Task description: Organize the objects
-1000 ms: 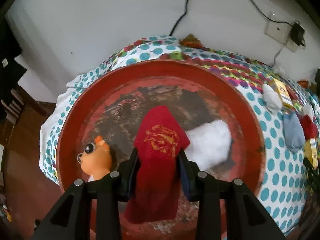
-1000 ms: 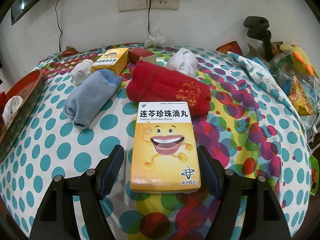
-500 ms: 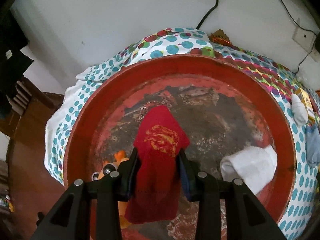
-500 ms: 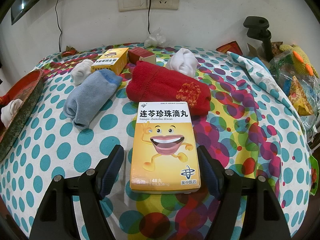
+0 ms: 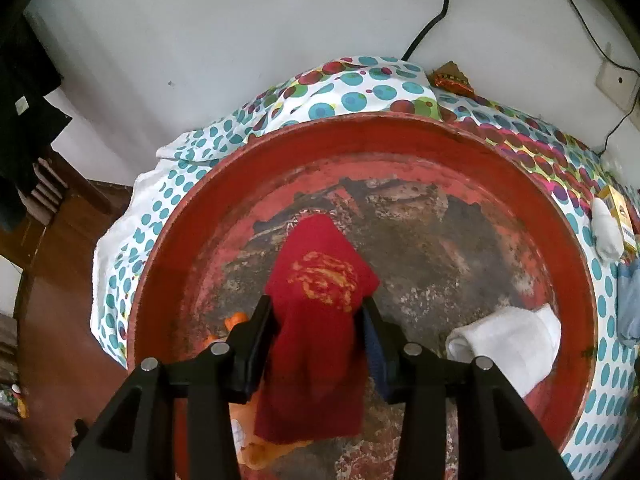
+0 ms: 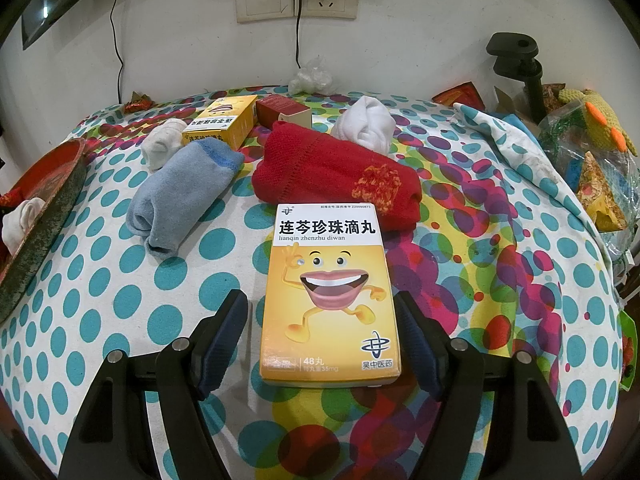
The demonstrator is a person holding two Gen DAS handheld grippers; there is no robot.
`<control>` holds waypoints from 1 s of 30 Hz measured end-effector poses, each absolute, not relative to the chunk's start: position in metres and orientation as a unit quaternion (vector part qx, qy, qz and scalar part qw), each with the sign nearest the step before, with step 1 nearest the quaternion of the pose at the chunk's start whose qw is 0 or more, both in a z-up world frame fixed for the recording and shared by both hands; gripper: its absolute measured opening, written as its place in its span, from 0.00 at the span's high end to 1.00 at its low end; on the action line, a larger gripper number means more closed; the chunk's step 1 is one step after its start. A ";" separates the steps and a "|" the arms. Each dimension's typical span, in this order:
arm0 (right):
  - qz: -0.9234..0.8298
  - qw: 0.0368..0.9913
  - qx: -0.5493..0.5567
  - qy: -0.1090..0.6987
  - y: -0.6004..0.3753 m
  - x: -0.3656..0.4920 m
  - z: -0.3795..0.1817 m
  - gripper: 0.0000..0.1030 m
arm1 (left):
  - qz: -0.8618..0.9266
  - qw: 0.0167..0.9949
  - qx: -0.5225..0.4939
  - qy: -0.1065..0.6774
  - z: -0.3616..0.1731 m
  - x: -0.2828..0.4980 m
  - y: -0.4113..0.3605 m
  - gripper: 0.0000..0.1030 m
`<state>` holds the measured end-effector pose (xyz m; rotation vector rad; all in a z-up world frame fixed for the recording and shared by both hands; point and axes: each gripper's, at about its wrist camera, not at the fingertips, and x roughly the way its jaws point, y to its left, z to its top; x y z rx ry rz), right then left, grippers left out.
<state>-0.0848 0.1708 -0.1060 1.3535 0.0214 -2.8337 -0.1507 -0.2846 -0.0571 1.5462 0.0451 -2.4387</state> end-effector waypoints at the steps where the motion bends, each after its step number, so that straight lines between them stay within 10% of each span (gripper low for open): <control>1: -0.902 0.001 0.431 0.007 0.170 -0.085 -0.106 0.30 | -0.838 0.126 0.531 0.014 -0.056 -0.150 -0.284 0.58; 30: -0.900 -0.010 0.436 0.000 0.177 -0.086 -0.108 0.20 | -0.851 0.101 0.514 0.033 -0.008 -0.086 -0.273 0.58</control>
